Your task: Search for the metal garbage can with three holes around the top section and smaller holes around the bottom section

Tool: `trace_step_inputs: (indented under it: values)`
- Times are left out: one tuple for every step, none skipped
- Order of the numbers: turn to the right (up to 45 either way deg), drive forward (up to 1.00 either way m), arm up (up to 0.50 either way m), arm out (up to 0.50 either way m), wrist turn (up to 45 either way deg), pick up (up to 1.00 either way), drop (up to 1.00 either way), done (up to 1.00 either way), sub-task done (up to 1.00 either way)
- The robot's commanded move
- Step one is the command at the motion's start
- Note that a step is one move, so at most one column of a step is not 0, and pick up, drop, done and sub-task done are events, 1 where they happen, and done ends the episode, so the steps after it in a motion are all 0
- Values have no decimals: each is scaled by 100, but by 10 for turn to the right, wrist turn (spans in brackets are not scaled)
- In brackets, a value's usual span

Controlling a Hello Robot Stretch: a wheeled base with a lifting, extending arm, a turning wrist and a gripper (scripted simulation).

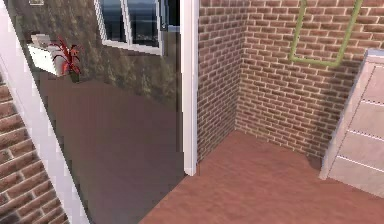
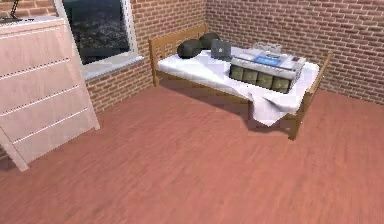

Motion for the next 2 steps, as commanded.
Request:
trace_step_inputs:
  values:
    - [0,40,0,0,0,0,0,0,0]
    - [360,0,0,0,0,0,0,0,0]
